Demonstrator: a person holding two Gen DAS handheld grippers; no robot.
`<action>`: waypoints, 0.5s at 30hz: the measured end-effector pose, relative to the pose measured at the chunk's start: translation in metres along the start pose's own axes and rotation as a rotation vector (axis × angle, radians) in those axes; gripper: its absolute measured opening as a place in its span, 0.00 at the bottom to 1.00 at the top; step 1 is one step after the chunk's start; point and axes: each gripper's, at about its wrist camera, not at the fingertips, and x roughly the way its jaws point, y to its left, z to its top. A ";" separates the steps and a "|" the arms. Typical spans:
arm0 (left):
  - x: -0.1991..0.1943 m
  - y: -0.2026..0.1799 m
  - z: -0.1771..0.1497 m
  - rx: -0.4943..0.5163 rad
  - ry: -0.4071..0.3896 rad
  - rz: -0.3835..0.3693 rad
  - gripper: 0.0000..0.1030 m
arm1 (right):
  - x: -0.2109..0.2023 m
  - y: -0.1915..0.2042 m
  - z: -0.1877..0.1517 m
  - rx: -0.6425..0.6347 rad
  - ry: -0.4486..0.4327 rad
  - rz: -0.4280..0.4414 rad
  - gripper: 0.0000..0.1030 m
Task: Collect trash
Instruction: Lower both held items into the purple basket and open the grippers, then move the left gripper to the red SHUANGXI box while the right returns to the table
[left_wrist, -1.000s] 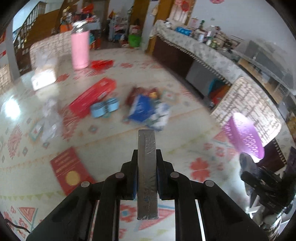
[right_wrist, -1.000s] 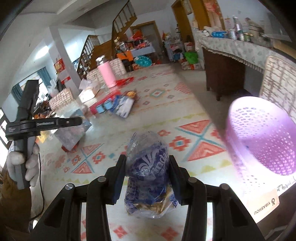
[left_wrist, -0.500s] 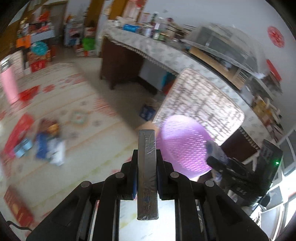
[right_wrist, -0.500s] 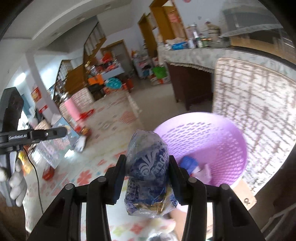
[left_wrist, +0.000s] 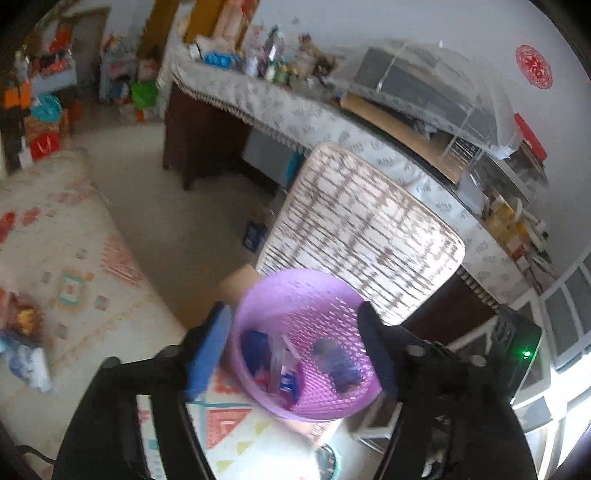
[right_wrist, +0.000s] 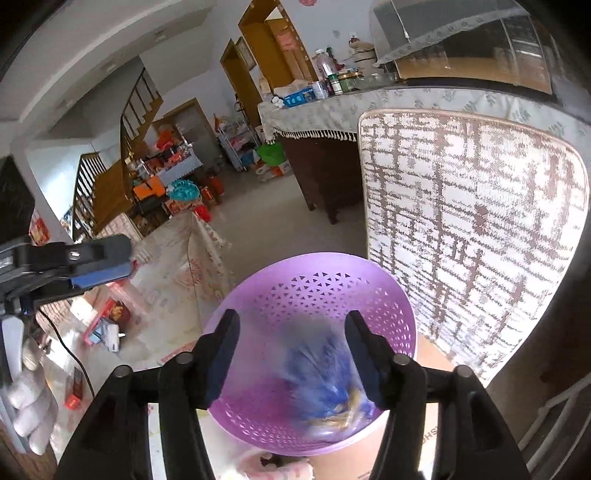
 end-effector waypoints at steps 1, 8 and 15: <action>-0.007 0.003 -0.004 0.007 -0.005 0.021 0.71 | -0.002 0.002 -0.001 -0.006 -0.005 0.004 0.71; -0.051 0.043 -0.040 -0.040 -0.031 0.128 0.79 | -0.004 0.034 -0.020 -0.037 0.035 0.083 0.73; -0.106 0.113 -0.087 -0.186 -0.046 0.249 0.79 | 0.007 0.088 -0.041 -0.097 0.088 0.191 0.80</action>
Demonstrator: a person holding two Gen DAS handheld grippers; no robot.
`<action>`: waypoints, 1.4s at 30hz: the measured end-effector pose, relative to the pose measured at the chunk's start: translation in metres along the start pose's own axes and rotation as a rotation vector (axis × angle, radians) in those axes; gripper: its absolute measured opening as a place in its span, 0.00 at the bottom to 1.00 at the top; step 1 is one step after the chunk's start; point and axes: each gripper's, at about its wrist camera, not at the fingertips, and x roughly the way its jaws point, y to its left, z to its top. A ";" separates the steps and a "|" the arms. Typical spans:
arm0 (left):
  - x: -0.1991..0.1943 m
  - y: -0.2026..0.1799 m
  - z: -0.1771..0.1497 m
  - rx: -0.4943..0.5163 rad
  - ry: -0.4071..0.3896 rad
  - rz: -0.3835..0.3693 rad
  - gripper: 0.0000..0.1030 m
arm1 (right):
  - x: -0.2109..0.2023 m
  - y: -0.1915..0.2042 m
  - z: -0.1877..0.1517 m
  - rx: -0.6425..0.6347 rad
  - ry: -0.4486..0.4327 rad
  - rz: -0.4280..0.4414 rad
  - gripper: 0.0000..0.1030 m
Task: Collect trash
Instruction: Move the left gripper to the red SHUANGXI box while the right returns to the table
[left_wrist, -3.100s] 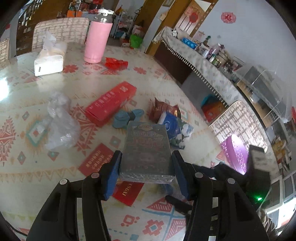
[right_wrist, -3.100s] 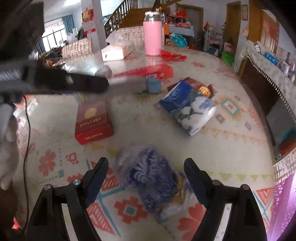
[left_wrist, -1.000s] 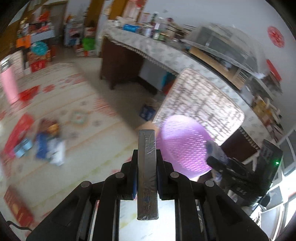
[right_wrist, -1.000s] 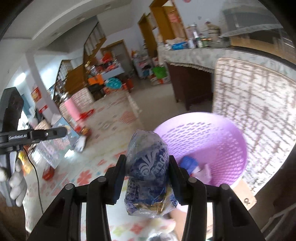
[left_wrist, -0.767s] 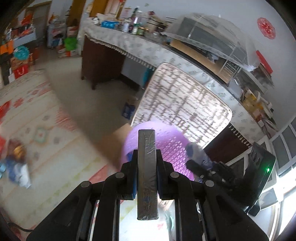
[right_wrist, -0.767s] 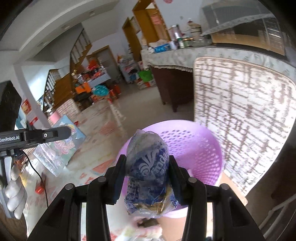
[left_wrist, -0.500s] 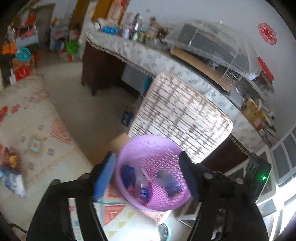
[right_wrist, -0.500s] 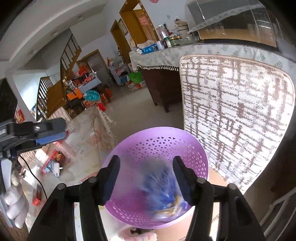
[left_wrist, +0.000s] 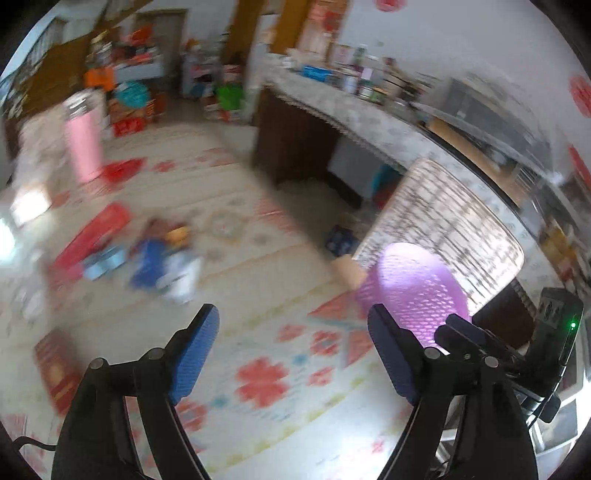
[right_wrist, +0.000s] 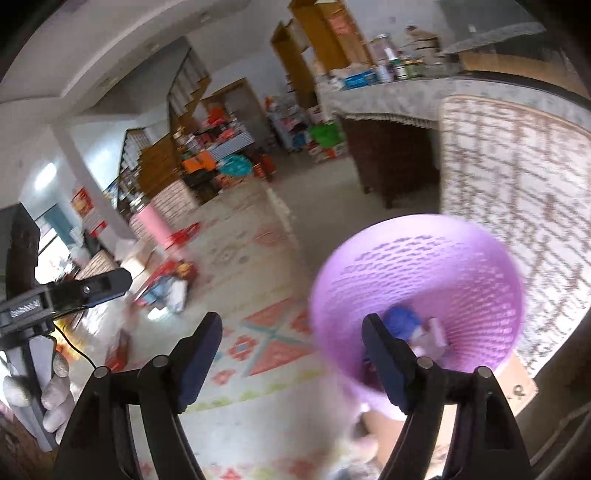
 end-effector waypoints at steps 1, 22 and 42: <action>-0.009 0.023 -0.006 -0.048 0.000 0.007 0.79 | 0.005 0.007 -0.002 -0.007 0.010 0.013 0.81; -0.021 0.221 -0.060 -0.399 0.068 0.252 0.79 | 0.114 0.138 -0.056 -0.054 0.132 0.193 0.91; 0.008 0.211 -0.066 -0.384 0.092 0.244 0.59 | 0.111 0.132 -0.057 -0.060 0.130 0.189 0.91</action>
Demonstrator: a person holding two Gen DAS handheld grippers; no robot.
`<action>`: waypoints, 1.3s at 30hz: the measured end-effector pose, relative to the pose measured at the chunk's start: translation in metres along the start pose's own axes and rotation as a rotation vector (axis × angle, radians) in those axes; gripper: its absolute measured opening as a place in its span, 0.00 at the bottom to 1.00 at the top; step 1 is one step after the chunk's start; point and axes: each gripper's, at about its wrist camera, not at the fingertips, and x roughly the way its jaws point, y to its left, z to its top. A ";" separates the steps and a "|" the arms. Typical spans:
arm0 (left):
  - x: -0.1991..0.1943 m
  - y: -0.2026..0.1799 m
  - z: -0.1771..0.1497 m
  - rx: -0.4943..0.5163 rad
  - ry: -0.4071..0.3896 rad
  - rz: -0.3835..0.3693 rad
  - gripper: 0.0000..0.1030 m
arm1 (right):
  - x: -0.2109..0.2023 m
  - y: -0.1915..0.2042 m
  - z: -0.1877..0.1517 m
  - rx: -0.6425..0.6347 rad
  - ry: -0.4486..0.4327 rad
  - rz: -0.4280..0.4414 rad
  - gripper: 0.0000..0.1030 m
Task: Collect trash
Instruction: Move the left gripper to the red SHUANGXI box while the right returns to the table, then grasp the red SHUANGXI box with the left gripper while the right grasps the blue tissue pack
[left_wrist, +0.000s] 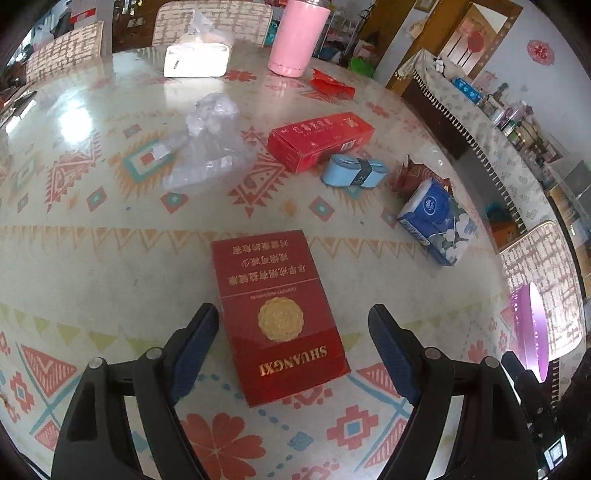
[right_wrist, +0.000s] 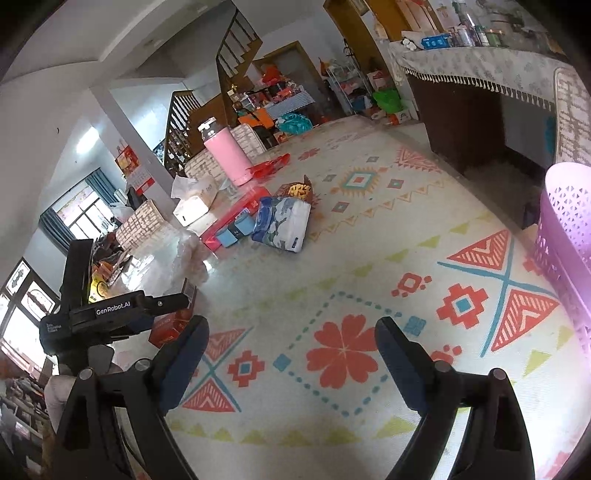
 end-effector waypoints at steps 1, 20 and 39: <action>-0.002 0.001 -0.001 0.003 -0.011 0.024 0.56 | 0.000 0.000 0.000 0.001 0.000 0.002 0.91; -0.031 -0.022 0.027 0.126 -0.172 -0.068 0.55 | 0.021 0.012 0.005 -0.068 0.097 -0.100 0.91; -0.020 0.010 0.030 0.056 -0.157 -0.057 0.55 | 0.180 0.086 0.087 -0.599 0.309 -0.331 0.73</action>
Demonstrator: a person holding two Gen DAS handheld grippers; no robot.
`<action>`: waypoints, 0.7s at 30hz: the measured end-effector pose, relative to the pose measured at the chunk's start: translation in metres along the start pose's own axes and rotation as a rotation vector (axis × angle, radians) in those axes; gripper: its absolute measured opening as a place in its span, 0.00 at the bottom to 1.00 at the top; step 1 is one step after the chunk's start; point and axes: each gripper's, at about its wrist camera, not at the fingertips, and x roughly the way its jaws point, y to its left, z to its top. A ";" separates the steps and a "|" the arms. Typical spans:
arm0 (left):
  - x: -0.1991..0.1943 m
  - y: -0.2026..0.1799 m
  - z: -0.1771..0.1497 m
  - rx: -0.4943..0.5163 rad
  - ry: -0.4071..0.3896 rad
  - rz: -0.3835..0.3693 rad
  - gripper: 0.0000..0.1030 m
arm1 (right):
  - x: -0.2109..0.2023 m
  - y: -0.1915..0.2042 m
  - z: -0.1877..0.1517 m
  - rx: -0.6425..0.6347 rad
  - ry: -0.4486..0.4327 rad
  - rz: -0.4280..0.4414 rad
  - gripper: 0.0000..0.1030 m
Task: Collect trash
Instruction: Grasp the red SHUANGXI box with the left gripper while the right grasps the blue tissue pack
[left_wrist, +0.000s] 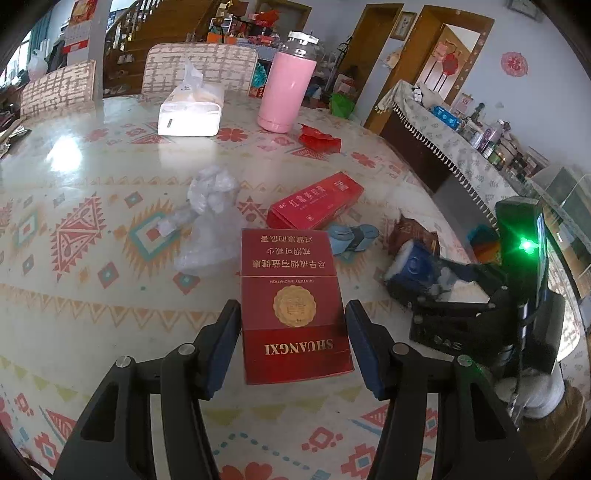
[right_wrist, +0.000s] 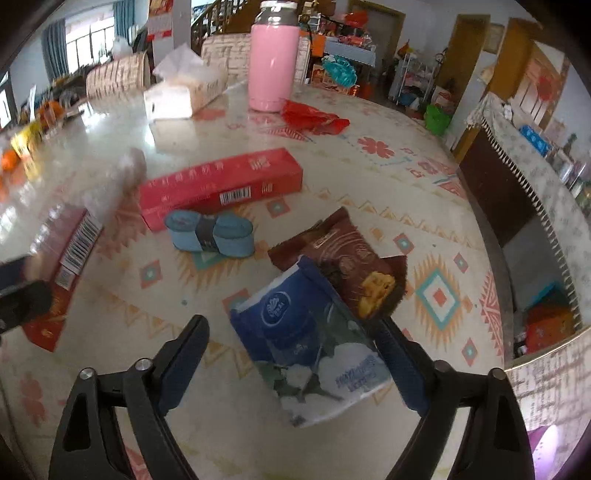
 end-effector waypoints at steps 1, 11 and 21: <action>0.000 0.000 0.000 0.000 -0.002 0.004 0.55 | 0.000 0.001 -0.001 0.003 0.006 -0.009 0.62; -0.004 0.001 -0.001 -0.009 -0.031 0.029 0.55 | -0.043 0.017 -0.033 0.080 -0.065 0.057 0.53; -0.013 -0.014 -0.006 0.063 -0.100 0.094 0.55 | -0.094 -0.006 -0.083 0.222 -0.105 0.088 0.54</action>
